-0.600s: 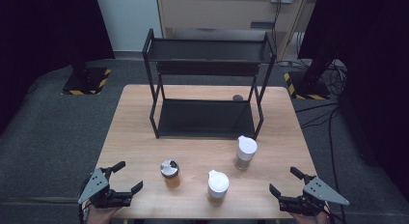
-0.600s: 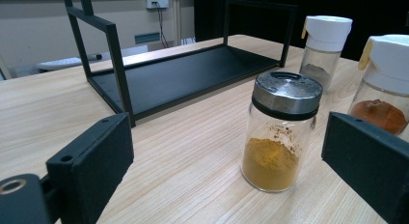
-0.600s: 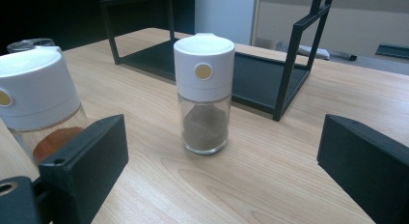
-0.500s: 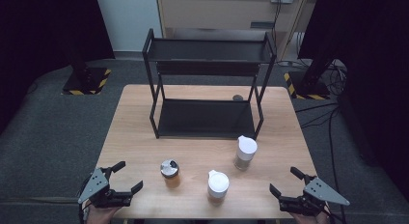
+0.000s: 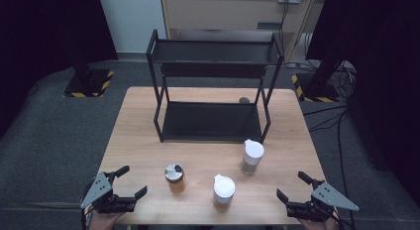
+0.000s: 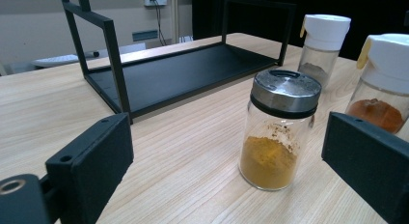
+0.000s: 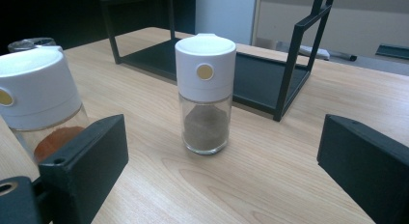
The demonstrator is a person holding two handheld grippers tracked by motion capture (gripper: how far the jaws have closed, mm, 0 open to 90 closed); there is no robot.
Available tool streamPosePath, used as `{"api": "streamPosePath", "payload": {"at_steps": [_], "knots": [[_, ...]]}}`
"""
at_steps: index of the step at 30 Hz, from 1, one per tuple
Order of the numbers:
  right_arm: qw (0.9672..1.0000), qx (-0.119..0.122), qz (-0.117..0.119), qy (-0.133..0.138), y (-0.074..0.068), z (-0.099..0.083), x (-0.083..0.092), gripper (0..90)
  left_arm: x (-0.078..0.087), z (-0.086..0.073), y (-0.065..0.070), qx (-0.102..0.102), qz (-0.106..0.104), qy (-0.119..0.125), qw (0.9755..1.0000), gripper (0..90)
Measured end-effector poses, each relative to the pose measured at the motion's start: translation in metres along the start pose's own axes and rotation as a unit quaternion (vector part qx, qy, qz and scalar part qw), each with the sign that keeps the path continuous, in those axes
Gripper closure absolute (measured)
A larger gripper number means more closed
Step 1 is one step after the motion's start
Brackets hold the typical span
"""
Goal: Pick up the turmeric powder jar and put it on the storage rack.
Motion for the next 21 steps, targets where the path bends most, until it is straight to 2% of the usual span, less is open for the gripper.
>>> {"api": "streamPosePath", "payload": {"at_steps": [7,9,14,21], "knots": [[1.0,-0.008,-0.002,0.001,0.002,0.0,0.001,4.0,-0.001,0.003,-0.001,0.013,-0.002,-0.004,0.9999,3.5],[1.0,-0.009,-0.001,0.0,0.001,0.0,0.001,3.9,-0.002,0.005,0.0,0.005,0.001,-0.009,0.9999,3.6],[1.0,-0.008,-0.001,-0.002,0.001,0.0,0.001,3.9,0.001,0.017,0.001,0.002,0.01,-0.007,0.9999,3.7],[1.0,-0.008,-0.002,-0.002,0.001,0.0,0.0,3.9,0.003,0.04,0.002,0.003,0.007,-0.021,0.9997,3.7]]}}
Point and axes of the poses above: each handheld gripper's, and its own axes: x roughly backward along the jaws, z roughly out of its top, y roughly to its right, the point moved 7 cm from there along -x, roughly forward along the jaws, and after that the axes turned 1 degree about -x, right-handed, at the moved point
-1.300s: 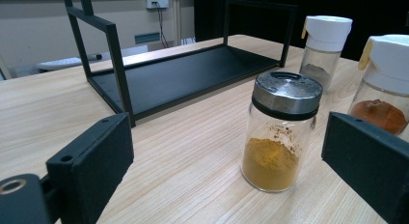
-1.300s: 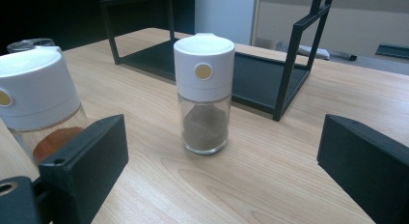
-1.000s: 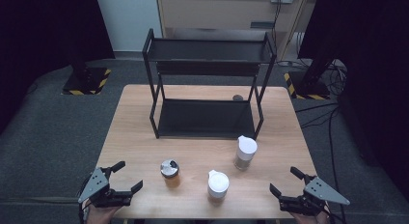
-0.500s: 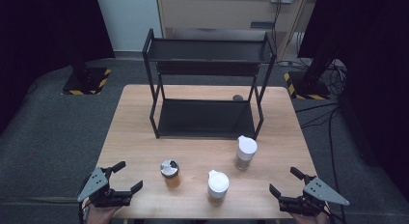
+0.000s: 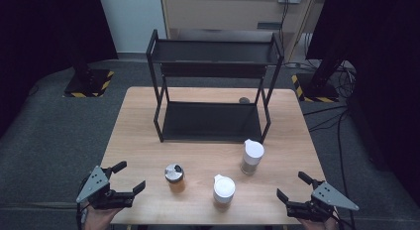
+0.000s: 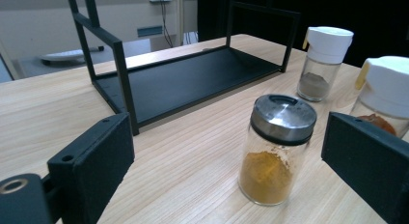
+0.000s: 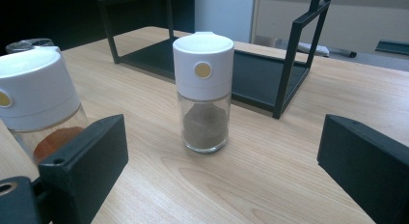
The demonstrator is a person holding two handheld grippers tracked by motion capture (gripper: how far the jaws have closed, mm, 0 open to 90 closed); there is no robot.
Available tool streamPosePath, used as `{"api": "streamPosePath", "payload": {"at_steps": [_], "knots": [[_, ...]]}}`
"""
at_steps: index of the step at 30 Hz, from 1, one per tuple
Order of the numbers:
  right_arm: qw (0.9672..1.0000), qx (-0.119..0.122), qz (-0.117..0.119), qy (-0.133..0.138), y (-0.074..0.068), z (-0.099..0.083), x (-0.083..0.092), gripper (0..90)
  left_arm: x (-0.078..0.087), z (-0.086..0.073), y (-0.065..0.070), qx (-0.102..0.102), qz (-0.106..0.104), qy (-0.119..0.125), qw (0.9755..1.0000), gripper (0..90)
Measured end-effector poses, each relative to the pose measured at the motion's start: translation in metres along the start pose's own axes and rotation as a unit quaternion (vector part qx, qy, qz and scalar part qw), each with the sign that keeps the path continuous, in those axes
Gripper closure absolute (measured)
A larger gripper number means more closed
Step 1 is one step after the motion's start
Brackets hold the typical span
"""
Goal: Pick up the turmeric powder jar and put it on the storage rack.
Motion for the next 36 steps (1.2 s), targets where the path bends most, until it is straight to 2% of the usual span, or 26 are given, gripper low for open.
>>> {"api": "streamPosePath", "payload": {"at_steps": [7,11,15,21,25,36], "knots": [[1.0,-0.001,-0.001,0.001,0.0,0.0,0.0,3.9,-0.002,0.017,-0.006,0.007,-0.014,-0.016,0.9998,3.8],[1.0,0.0,-0.003,0.002,0.0,0.0,0.0,3.9,-0.004,0.026,-0.006,0.006,-0.013,-0.025,0.9996,3.7],[1.0,0.001,-0.004,0.001,0.0,0.0,0.0,3.9,-0.009,0.033,-0.006,0.0,-0.023,-0.035,0.9991,3.7],[1.0,0.0,-0.005,0.001,0.0,0.0,0.0,4.0,-0.018,0.04,-0.004,-0.006,-0.029,-0.042,0.9987,3.7],[1.0,0.0,-0.006,0.0,0.0,0.0,-0.001,4.0,-0.024,0.046,-0.004,-0.013,-0.04,-0.048,0.9979,3.7],[1.0,0.001,-0.008,0.001,0.0,0.0,0.0,4.0,-0.042,0.047,-0.005,-0.024,-0.06,-0.072,0.9953,3.6]]}}
Point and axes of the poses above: each handheld gripper's, and its own axes: x roughly backward along the jaws, z roughly out of its top, y roughly to its right, the point moved 7 cm from there along -x, roughly forward along the jaws, and after that the axes turned 1 degree about -x, right-handed, at the moved point
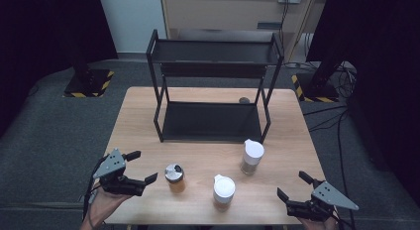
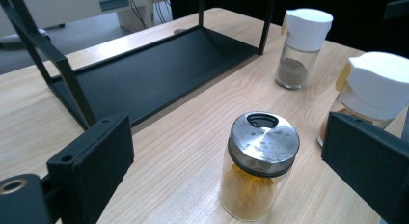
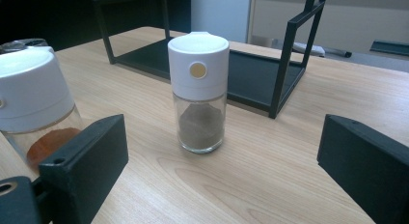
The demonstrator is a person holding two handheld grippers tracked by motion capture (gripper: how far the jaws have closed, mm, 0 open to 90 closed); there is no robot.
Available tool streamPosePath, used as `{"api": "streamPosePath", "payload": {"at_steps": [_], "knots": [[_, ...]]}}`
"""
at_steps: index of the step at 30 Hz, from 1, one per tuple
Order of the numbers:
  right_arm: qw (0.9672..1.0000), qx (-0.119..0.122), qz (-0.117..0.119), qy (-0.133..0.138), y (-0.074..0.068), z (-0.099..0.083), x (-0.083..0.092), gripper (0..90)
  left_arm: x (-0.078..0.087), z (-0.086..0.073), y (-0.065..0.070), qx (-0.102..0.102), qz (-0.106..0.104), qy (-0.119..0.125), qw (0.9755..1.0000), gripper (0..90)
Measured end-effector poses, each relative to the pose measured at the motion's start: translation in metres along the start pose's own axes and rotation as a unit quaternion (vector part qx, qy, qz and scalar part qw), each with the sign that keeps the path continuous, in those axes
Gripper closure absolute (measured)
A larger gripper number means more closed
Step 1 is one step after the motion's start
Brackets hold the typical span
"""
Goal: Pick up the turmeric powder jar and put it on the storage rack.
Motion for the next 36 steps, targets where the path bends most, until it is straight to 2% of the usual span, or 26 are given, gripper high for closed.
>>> {"api": "streamPosePath", "payload": {"at_steps": [3,14,17,31,36], "knots": [[1.0,-0.001,-0.001,0.0,0.0,0.0,0.0,4.0,-0.007,0.001,-0.001,-0.002,-0.01,-0.006,0.9999,3.7],[1.0,-0.001,-0.001,0.001,0.0,0.0,0.0,4.0,-0.023,-0.003,0.005,-0.004,-0.026,-0.014,0.9996,3.9],[1.0,0.0,-0.002,0.0,0.0,0.0,0.0,4.0,-0.032,-0.006,0.006,-0.009,-0.034,-0.026,0.9991,3.8],[1.0,0.0,-0.002,0.0,0.0,0.0,0.0,4.0,-0.059,-0.013,0.006,-0.022,-0.064,-0.04,0.9969,5.4],[1.0,0.0,-0.003,-0.001,0.0,0.0,0.0,4.1,-0.067,-0.016,0.005,-0.02,-0.072,-0.042,0.9963,5.9]]}}
Point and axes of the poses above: each handheld gripper's, and its own axes: x roughly backward along the jaws, z roughly out of its top, y roughly to its right, the point moved 7 cm from there along -x, roughly forward along the jaws, and after that the axes turned 1 degree about -x, right-handed, at the moved point
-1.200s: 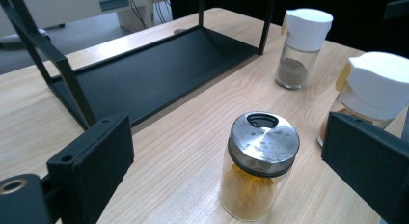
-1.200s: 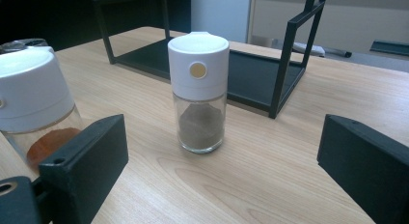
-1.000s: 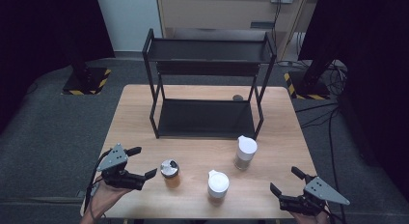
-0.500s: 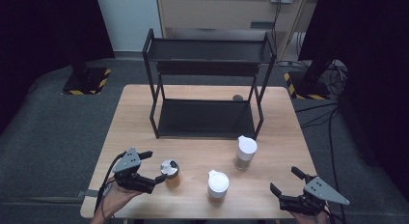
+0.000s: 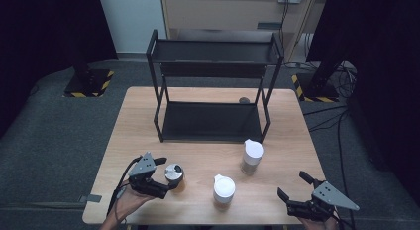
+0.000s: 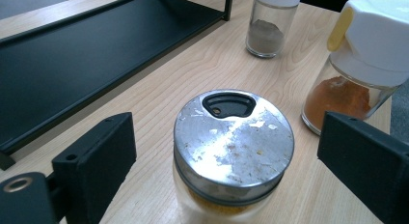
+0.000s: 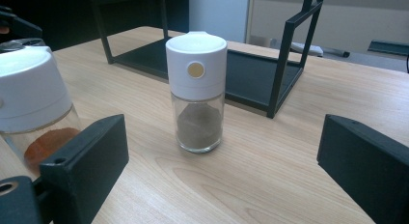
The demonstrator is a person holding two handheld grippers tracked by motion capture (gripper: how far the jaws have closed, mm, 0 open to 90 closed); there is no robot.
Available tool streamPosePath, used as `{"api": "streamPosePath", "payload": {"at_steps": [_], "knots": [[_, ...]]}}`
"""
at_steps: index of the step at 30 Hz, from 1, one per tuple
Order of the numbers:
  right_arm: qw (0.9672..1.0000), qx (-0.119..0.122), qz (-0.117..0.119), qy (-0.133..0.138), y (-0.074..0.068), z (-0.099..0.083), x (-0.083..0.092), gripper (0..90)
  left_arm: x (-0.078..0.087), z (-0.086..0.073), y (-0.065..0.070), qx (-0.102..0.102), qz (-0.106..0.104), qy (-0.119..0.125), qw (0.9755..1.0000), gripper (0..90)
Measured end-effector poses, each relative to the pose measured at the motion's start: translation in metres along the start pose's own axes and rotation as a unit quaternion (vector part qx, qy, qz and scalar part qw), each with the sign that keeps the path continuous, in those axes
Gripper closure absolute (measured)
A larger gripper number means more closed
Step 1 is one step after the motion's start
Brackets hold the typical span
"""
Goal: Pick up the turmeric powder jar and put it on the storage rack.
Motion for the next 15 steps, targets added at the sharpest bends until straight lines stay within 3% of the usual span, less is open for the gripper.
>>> {"api": "streamPosePath", "payload": {"at_steps": [15], "knots": [[1.0,0.001,-0.001,0.0,-0.001,0.0,0.0,4.2,-0.021,-0.01,-0.007,-0.003,-0.02,0.003,0.9998,15.6]]}}
Point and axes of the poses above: each handheld gripper's, and its own axes: x roughly backward along the jaws, z roughly out of its top, y roughly to its right, the point moved 7 cm from there along -x, roughly forward along the jaws, and after that the axes turned 1 degree about -x, right-handed, at the moved point
